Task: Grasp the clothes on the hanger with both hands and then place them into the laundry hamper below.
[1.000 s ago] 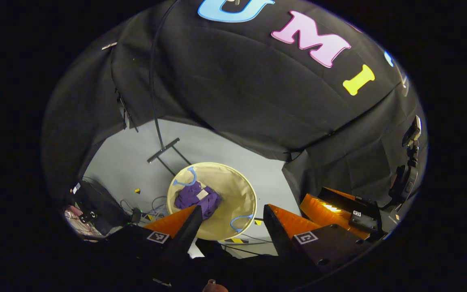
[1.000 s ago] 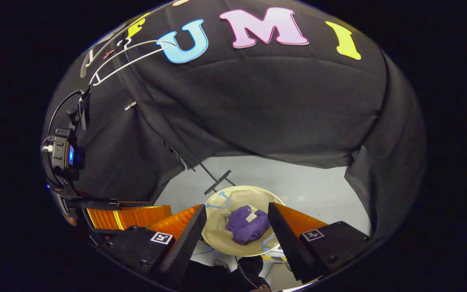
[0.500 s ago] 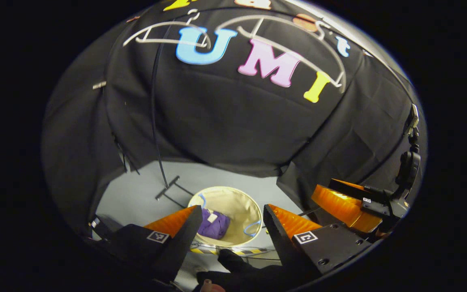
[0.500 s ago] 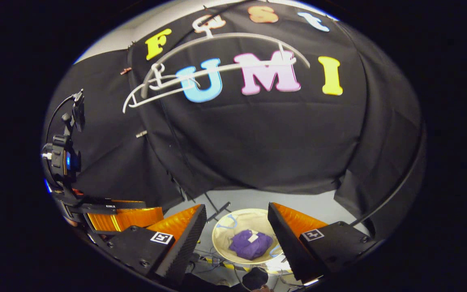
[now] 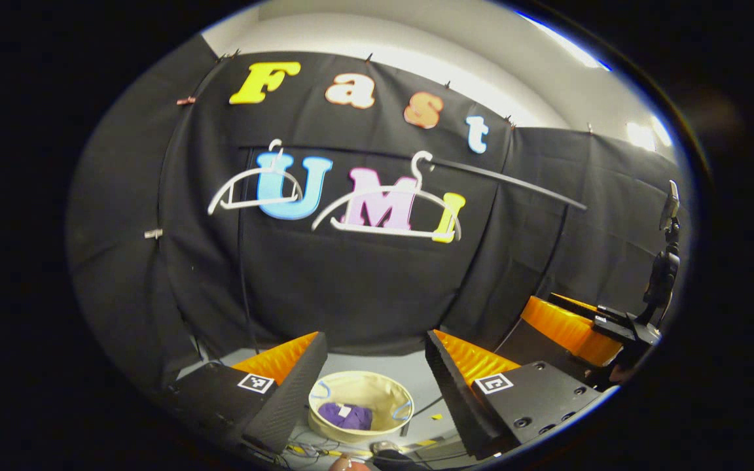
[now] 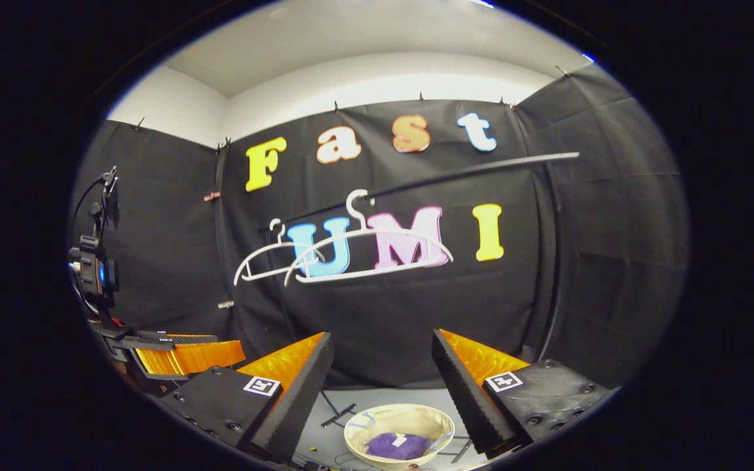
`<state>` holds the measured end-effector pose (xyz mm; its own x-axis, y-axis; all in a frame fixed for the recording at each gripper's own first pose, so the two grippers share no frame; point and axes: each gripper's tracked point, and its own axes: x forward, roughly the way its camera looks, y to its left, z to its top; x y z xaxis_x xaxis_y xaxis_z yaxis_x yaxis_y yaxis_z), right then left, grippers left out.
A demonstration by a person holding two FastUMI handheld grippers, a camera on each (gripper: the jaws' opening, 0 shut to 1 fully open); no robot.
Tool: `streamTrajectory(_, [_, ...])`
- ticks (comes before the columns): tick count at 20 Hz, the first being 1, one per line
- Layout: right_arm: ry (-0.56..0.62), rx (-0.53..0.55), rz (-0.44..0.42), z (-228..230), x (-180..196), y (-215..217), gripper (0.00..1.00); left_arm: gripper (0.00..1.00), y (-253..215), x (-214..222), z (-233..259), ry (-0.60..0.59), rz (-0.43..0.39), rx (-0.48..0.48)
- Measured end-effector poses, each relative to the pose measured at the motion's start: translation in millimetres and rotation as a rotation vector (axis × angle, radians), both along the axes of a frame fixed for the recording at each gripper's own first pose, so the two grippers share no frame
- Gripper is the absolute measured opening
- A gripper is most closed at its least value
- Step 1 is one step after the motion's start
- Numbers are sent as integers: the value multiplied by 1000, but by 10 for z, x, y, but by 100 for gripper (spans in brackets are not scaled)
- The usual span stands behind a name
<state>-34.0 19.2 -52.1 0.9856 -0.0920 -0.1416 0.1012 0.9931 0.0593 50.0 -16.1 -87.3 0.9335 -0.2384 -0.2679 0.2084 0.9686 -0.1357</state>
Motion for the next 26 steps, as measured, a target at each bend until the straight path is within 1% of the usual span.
streamTrajectory(1, [-45, -7, -1, 164, -52, 22, 98, 95, 23, -69, 120, -54, -9, -2])
streamTrajectory(2, [-89, -14, 3, 315, -109, 55, 94, 95, 1, -130, 237, -106, -12, -2])
streamTrajectory(5, [-212, -16, 12, 607, -138, 25, 100, 95, -54, -268, 430, -240, -12, 4])
streamTrajectory(6, [-254, -8, 11, 697, -118, 9, 98, 95, -107, -311, 542, -293, -10, -1])
streamTrajectory(7, [-280, 9, 17, 792, -83, 20, 97, 92, -157, -372, 667, -336, -3, -10])
streamTrajectory(8, [-284, 26, 27, 829, -40, 69, 98, 92, -204, -412, 757, -364, 1, -25])
streamTrajectory(9, [-290, 26, 38, 836, -69, 107, 99, 92, -250, -475, 784, -397, -2, -38])
streamTrajectory(10, [-303, 10, 39, 858, -66, 103, 100, 95, -288, -568, 815, -425, -1, -44])
streamTrajectory(11, [-314, -8, 41, 898, -56, 47, 97, 92, -314, -643, 836, -448, 8, -39])
streamTrajectory(12, [-313, -19, 51, 910, -51, 40, 97, 98, -326, -681, 831, -454, 22, -27])
streamTrajectory(13, [-307, -24, 65, 892, -60, 44, 97, 95, -333, -696, 796, -448, 34, -12])
streamTrajectory(14, [-301, -24, 76, 877, -64, 63, 97, 95, -368, -722, 745, -445, 44, -1])
streamTrajectory(15, [-303, -24, 82, 883, -91, 65, 100, 95, -374, -757, 718, -441, 52, 4])
streamTrajectory(16, [-304, -21, 84, 891, -88, 67, 97, 95, -387, -749, 735, -440, 59, 4])
streamTrajectory(17, [-310, -19, 87, 906, -83, 69, 97, 95, -388, -743, 740, -439, 64, 0])
streamTrajectory(21, [-325, -23, 83, 926, -82, 74, 97, 95, -360, -665, 770, -434, 75, -11])
streamTrajectory(26, [-346, -31, 70, 993, -95, 60, 97, 95, -432, -660, 806, -429, 68, -7])
